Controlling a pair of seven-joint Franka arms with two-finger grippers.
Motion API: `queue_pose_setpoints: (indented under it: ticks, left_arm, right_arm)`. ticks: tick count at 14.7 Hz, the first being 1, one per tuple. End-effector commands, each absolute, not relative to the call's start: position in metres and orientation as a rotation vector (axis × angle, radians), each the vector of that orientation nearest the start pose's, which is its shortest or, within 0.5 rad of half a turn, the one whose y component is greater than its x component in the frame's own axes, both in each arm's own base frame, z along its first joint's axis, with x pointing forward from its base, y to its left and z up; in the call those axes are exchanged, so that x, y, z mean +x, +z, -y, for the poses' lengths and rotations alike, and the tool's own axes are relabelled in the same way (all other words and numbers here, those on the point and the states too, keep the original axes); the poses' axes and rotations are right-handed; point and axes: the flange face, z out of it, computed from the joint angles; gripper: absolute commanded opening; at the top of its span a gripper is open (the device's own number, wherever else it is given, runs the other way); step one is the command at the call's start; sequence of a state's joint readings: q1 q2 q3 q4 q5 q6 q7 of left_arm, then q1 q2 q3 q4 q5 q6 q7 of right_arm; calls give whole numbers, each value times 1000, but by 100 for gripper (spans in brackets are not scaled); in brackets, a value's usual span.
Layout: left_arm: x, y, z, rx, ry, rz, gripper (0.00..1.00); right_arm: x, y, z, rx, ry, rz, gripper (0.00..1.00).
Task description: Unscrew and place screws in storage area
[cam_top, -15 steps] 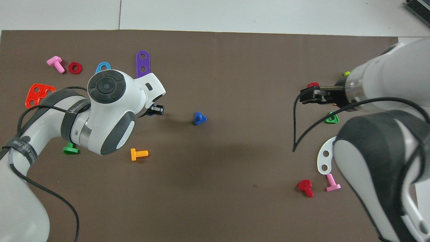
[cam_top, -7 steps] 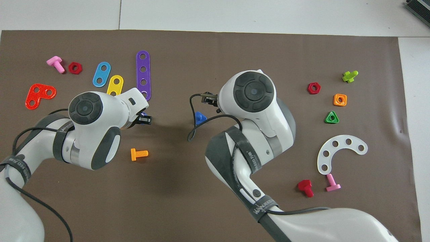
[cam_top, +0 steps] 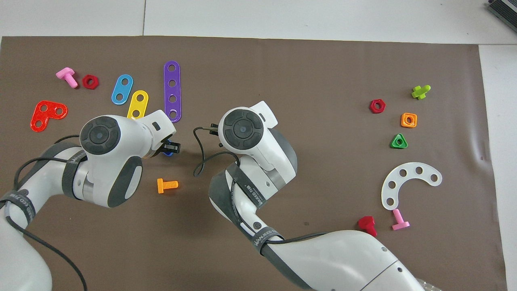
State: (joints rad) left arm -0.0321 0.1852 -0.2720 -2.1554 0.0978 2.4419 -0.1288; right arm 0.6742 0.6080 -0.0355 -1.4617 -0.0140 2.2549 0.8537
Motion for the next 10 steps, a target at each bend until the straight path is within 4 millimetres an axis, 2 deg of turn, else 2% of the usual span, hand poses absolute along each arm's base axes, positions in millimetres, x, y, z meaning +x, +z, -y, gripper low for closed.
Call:
queue_pose_setpoints:
  ticks: [1, 2, 5, 9, 10]
  left_arm:
    - [542, 338, 160, -3122, -206, -387, 100]
    - [546, 345, 160, -3120, -204, -387, 100]
    - [560, 385, 155, -3087, -154, -479, 100]
    - [568, 441, 127, -3063, -137, -446, 100]
    - [570, 454, 112, -3059, -130, -415, 100]
  right_arm:
    - [591, 337, -433, -3027, -251, -225, 78]
    - [590, 335, -432, -3031, -246, -220, 74]
    - [579, 322, -431, -3063, -198, -207, 72]
    - [576, 316, -429, -3070, -187, -203, 57]
    - [574, 312, -428, -3073, -182, -203, 51]
